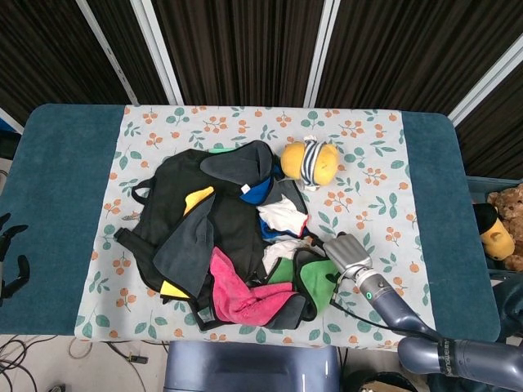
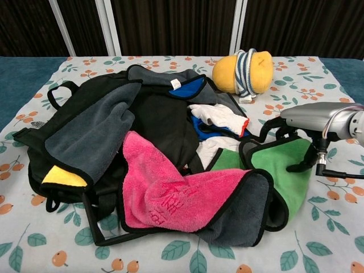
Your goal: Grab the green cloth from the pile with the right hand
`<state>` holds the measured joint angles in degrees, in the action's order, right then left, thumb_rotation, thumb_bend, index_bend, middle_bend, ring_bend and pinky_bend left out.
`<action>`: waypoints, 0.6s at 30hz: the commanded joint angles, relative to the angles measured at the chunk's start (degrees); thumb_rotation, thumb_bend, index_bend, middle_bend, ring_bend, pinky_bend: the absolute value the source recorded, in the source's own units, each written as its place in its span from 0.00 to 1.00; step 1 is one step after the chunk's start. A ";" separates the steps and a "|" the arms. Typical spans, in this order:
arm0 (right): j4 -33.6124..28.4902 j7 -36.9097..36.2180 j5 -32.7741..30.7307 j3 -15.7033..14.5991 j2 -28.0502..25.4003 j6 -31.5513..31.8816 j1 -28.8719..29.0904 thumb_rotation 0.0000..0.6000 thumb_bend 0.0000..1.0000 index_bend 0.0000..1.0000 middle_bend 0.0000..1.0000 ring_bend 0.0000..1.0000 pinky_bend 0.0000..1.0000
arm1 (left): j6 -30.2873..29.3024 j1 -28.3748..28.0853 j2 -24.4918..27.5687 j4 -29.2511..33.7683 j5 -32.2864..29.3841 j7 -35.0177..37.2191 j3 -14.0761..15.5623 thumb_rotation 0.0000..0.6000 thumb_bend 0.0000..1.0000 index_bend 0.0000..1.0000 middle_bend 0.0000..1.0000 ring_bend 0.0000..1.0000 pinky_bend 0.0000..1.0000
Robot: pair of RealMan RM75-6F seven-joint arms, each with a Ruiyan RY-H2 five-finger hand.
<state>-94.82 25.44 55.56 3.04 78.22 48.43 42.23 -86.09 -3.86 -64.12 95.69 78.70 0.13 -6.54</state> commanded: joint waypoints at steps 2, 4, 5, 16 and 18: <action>0.08 -0.51 1.36 0.05 0.56 1.93 -0.67 1.00 0.54 0.54 0.66 0.68 0.40 | -0.03 0.03 0.01 -0.04 0.03 0.08 0.02 1.00 0.59 0.22 0.06 0.11 0.00; 0.11 -0.81 1.89 -0.01 0.65 2.46 -0.93 1.00 0.55 0.61 0.68 0.69 0.40 | -0.07 0.06 0.01 -0.08 0.05 0.16 0.03 1.00 0.59 0.22 0.06 0.11 0.00; 0.06 -0.89 2.02 -0.04 0.58 2.52 -0.98 1.00 0.55 0.65 0.68 0.70 0.40 | -0.08 0.07 0.01 -0.10 0.05 0.21 0.03 1.00 0.59 0.22 0.06 0.11 0.00; -2.30 -4.01 4.60 0.42 -2.71 1.55 -0.95 1.00 0.54 0.81 0.72 0.72 0.40 | 0.05 0.05 0.06 0.08 -0.04 0.38 0.02 1.00 0.59 0.22 0.06 0.11 0.00; -3.04 -5.26 5.53 1.03 -3.56 2.21 -1.21 1.00 0.54 0.81 0.72 0.72 0.40 | 0.00 0.07 0.09 0.15 -0.03 0.46 -0.01 1.00 0.59 0.22 0.06 0.11 0.00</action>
<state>-97.34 20.90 60.49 3.62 75.24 50.19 41.21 -86.08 -3.80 -64.04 95.84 78.67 0.58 -6.54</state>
